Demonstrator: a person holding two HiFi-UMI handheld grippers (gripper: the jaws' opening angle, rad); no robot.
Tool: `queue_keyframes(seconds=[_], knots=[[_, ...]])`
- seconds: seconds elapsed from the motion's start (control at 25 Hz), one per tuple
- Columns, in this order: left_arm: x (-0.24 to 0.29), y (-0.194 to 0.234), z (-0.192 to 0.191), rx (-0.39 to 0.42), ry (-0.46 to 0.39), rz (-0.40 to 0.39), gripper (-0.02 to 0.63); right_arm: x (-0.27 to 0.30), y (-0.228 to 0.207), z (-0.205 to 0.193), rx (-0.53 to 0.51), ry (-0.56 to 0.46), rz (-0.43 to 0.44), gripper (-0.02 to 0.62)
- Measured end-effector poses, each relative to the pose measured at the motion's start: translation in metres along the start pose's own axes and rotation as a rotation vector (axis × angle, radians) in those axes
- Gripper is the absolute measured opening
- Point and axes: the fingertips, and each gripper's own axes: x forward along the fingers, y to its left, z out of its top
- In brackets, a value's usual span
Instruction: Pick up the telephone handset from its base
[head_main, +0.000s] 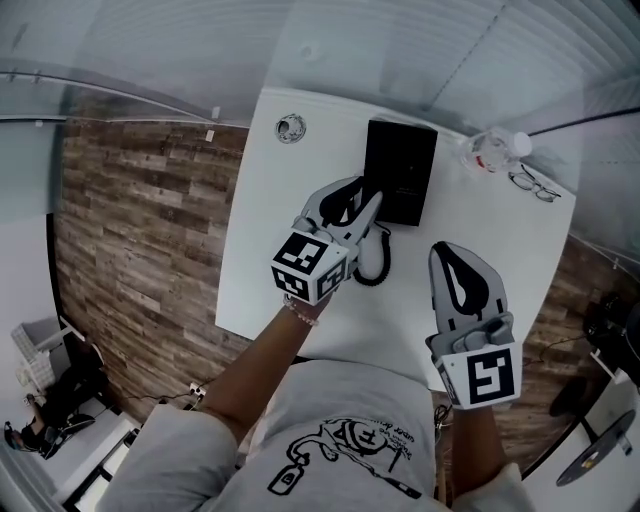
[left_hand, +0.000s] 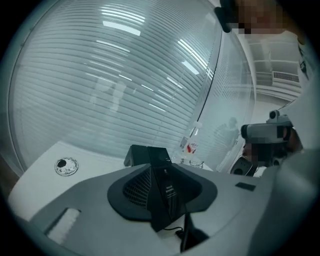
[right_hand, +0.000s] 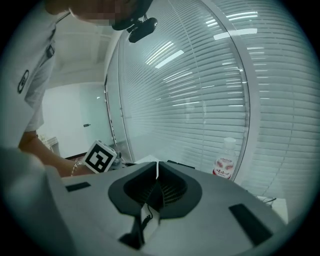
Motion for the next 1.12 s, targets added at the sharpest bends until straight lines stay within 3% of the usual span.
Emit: queue_keyframes(seconds=[0.32, 0.6, 0.76, 0.96, 1.12], knots=[[0.031, 0.039, -0.029, -0.058, 0.037, 0.024, 0.146, 0.018, -0.006, -0.020, -0.026, 0.018, 0.029, 0.011], [0.049, 0.043, -0.037, -0.118, 0.032, -0.028, 0.175, 0.026, -0.012, -0.036, 0.003, 0.045, 0.035, 0.011], [0.047, 0.042, -0.036, -0.146, 0.018, -0.049, 0.145, 0.027, -0.015, -0.040, 0.015, 0.045, 0.029, 0.011], [0.040, 0.041, -0.030, -0.223, 0.008, -0.009, 0.100, 0.023, -0.013, -0.039, 0.017, 0.050, 0.029, 0.011], [0.034, 0.037, -0.025, -0.239, 0.011, 0.006, 0.091, 0.018, -0.012, -0.033, 0.016, 0.041, 0.017, 0.011]])
